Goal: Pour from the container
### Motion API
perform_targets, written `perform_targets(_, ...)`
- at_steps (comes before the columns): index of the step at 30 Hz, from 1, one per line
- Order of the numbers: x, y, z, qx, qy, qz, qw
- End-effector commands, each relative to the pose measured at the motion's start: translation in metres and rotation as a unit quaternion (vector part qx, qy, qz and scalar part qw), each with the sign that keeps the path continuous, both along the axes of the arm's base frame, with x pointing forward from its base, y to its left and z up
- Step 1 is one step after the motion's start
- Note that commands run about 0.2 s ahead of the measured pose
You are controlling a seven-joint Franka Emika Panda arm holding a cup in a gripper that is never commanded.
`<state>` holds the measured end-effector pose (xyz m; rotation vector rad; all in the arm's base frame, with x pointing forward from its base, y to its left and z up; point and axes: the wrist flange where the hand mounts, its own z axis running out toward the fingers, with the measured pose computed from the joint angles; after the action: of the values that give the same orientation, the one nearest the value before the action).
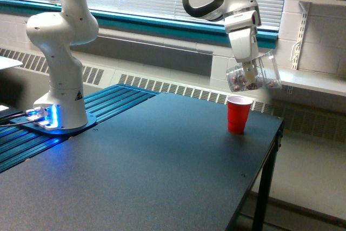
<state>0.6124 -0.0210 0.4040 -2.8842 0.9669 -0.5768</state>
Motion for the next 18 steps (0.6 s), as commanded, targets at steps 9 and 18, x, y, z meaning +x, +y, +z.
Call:
perform_targets(9, -0.014, -0.002, -0.006, 0.050, 0.013, -0.081, 0.9954)
perform_targets(18, -0.023, 0.070, -0.010, 0.093, 0.020, -0.044, 0.9945)
